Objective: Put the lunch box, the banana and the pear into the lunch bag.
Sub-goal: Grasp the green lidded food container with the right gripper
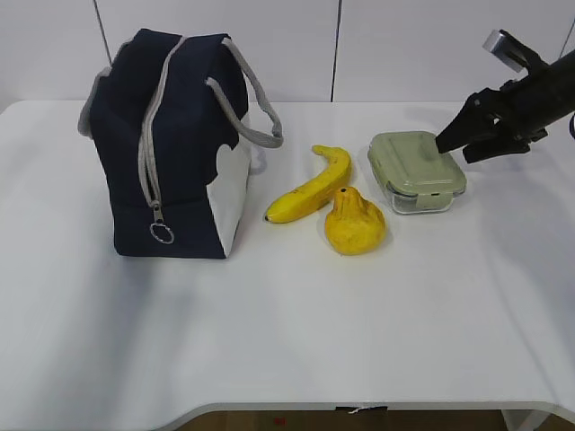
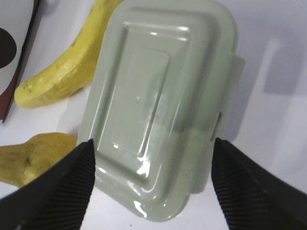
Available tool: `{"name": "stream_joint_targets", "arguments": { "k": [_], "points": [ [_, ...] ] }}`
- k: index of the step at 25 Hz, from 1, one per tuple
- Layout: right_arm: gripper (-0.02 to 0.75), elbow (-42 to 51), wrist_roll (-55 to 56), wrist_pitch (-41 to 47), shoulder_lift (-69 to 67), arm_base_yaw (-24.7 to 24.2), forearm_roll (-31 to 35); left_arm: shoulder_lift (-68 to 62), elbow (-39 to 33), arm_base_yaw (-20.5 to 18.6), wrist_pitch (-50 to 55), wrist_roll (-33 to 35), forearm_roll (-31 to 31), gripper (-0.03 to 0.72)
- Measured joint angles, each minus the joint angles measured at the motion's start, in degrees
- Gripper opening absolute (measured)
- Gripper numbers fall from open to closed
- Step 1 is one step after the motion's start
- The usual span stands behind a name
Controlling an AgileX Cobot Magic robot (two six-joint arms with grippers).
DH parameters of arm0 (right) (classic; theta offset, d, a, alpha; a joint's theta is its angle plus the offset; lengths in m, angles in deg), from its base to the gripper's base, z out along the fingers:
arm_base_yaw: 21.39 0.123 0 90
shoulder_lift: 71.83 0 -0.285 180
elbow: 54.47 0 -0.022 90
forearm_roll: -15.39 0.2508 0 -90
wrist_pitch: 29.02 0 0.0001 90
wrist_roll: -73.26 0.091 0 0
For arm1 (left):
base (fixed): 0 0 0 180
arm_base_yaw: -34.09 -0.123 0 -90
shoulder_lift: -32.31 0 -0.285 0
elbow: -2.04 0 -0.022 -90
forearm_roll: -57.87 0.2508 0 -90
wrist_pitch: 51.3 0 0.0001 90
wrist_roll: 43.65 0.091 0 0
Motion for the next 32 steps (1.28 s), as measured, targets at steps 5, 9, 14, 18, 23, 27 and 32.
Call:
{"name": "stream_joint_targets", "arguments": {
  "k": [5,9,14,18,23,27,32],
  "points": [
    [0.595,-1.6,-0.1,-0.5,-1.6,-0.6,0.7,0.0,0.0,0.0,0.0,0.0,0.0,0.321],
    [0.595,-1.8,0.1,-1.6,-2.2,-1.0,1.1,0.0,0.0,0.0,0.0,0.0,0.0,0.321],
    [0.595,-1.8,0.4,-1.8,-3.9,-1.2,4.4,-0.1,0.0,0.0,0.0,0.0,0.0,0.321],
    [0.596,-2.4,0.5,-1.9,-5.7,-1.5,7.0,-0.1,0.0,0.0,0.0,0.0,0.0,0.321],
    [0.596,-2.5,0.6,-2.7,-6.9,-1.6,7.7,-0.1,0.0,0.0,0.0,0.0,0.0,0.321],
    [0.595,-2.5,0.7,-3.1,-6.9,-2.3,8.2,-0.1,0.0,0.0,0.0,0.0,0.0,0.321],
    [0.595,-2.5,-0.4,-1.9,-6.9,-3.9,10.2,-0.1,0.0,0.0,0.0,0.0,0.0,0.321]
  ]
}}
